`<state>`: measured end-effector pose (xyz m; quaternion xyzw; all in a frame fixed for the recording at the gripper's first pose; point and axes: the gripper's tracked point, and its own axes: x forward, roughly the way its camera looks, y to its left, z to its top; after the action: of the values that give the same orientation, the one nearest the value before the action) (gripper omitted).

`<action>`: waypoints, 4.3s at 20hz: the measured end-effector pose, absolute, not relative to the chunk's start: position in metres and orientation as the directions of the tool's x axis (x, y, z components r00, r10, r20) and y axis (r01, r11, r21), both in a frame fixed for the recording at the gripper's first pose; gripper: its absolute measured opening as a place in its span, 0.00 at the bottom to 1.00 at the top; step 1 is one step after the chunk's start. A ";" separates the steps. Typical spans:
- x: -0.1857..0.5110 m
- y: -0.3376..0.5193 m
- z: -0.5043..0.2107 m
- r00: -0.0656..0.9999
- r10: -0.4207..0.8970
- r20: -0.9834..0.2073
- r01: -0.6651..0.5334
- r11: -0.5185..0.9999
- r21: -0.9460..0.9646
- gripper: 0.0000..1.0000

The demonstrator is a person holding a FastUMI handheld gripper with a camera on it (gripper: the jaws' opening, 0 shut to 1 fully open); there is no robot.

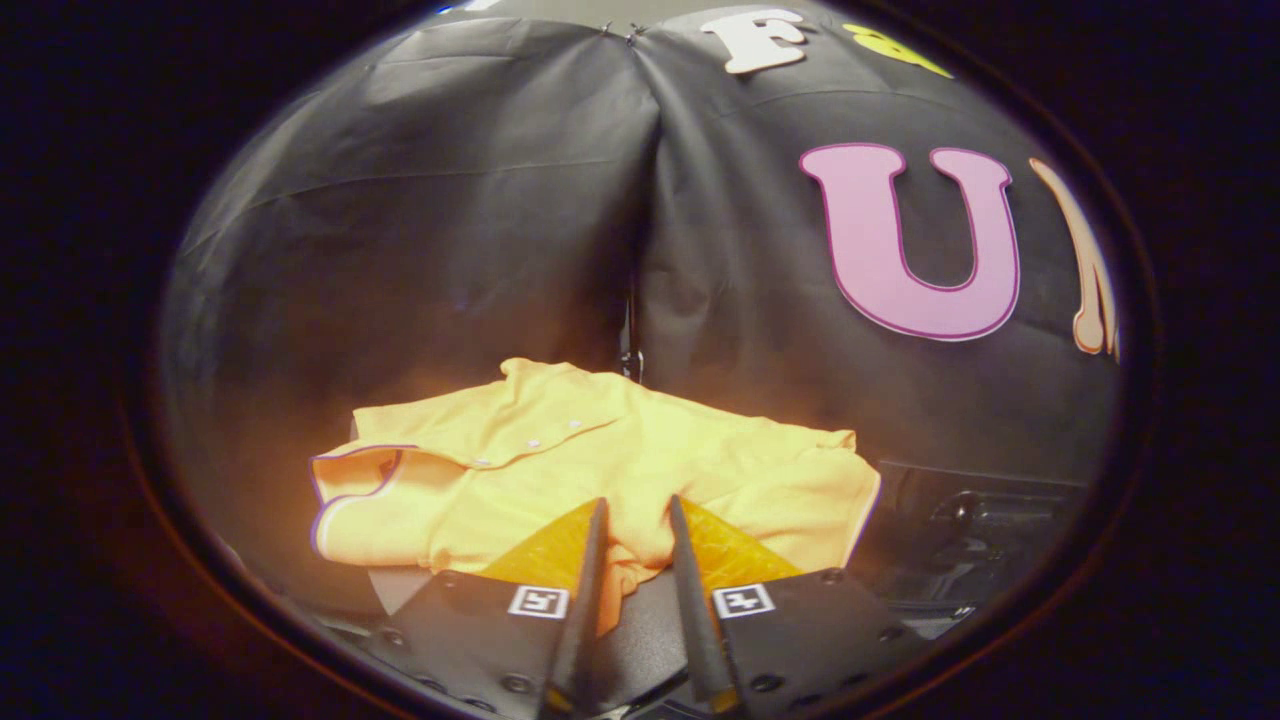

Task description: Put the clothes into the washing machine and then close the washing machine lid.

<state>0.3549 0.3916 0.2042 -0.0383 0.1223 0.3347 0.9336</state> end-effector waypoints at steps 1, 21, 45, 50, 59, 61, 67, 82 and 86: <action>0.355 0.391 0.206 0.749 0.612 -0.254 -0.631 0.776 0.010 0.25; 0.406 0.155 0.441 0.977 0.183 0.110 -0.183 0.983 -0.003 0.12; 0.399 0.143 0.337 0.972 0.229 -0.053 -0.230 0.973 -0.010 0.07; 0.403 0.136 0.336 0.977 0.208 -0.051 -0.209 0.978 -0.017 0.13; 0.441 0.146 0.326 0.983 0.175 -0.055 -0.179 0.982 -0.063 0.79; 0.457 0.150 0.325 0.985 0.163 -0.049 -0.166 0.983 -0.073 0.89; 0.530 0.151 0.298 0.991 0.093 -0.093 -0.100 0.992 -0.079 0.96; 0.564 0.150 0.262 0.986 0.022 -0.164 -0.028 0.999 -0.032 0.98; 0.538 0.151 0.263 0.989 0.022 -0.144 -0.027 0.999 -0.034 0.98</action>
<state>0.5383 0.1512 0.2627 -0.0177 0.0720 0.0122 0.9972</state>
